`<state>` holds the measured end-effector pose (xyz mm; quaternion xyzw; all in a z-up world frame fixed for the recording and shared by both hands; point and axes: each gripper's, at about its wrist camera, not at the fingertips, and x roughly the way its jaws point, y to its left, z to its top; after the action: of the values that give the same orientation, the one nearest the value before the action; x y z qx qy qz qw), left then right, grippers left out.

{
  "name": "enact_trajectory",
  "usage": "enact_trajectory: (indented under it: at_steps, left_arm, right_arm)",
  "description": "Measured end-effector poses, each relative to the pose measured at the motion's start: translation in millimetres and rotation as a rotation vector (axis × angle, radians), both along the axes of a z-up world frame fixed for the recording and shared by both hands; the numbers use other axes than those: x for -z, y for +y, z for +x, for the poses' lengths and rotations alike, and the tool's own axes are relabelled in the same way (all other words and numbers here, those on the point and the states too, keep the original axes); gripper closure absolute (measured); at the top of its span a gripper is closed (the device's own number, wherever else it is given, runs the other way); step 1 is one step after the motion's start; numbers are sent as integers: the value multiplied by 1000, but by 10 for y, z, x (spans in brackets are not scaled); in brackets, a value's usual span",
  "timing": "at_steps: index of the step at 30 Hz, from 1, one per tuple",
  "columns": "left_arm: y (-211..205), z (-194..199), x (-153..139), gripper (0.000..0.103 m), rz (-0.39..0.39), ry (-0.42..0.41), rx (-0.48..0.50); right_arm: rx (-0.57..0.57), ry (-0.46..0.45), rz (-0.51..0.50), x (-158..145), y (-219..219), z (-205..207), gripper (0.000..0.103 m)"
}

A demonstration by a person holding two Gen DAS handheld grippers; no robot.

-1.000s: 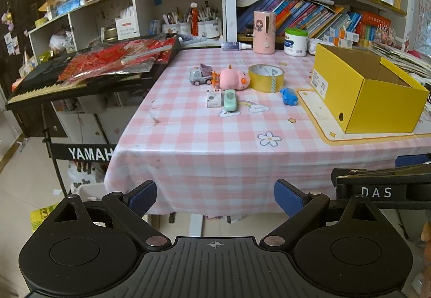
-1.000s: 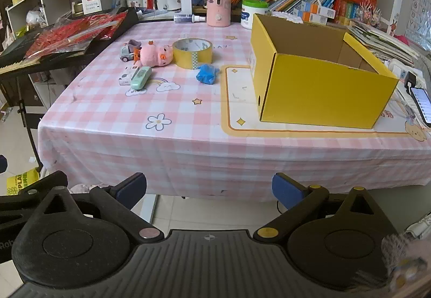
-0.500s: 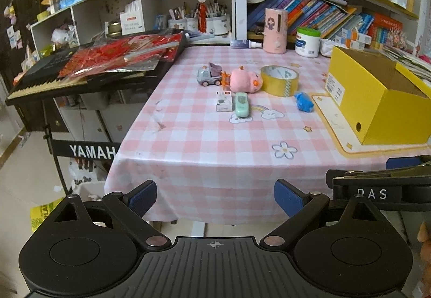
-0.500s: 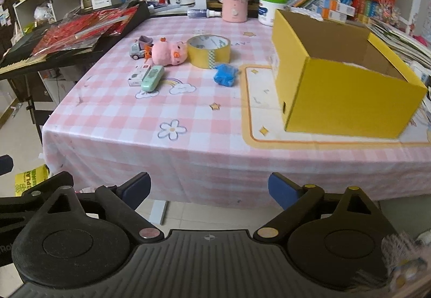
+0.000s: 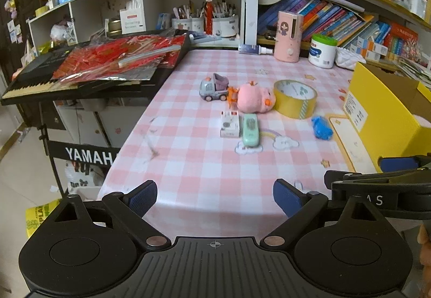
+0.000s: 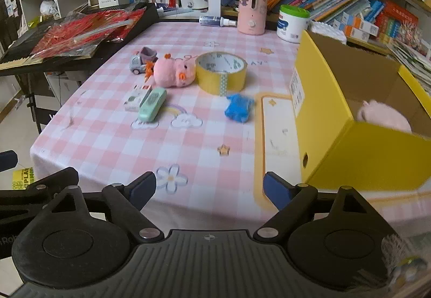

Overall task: Organize objects
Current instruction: 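Grasp the mint-green lighter with the left tool while the right grasps the blue toy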

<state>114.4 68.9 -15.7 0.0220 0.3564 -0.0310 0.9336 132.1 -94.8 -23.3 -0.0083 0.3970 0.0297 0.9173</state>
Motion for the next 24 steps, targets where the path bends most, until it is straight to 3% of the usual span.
enact_trajectory:
  at_steps: [16, 24]
  left_arm:
    - [-126, 666, 30, 19, 13, 24, -29]
    - [-220, 950, 108, 29, 17, 55, -14]
  right_arm:
    - [-12, 8, 39, 9, -127, 813, 20]
    - [25, 63, 44, 156, -225, 1232, 46]
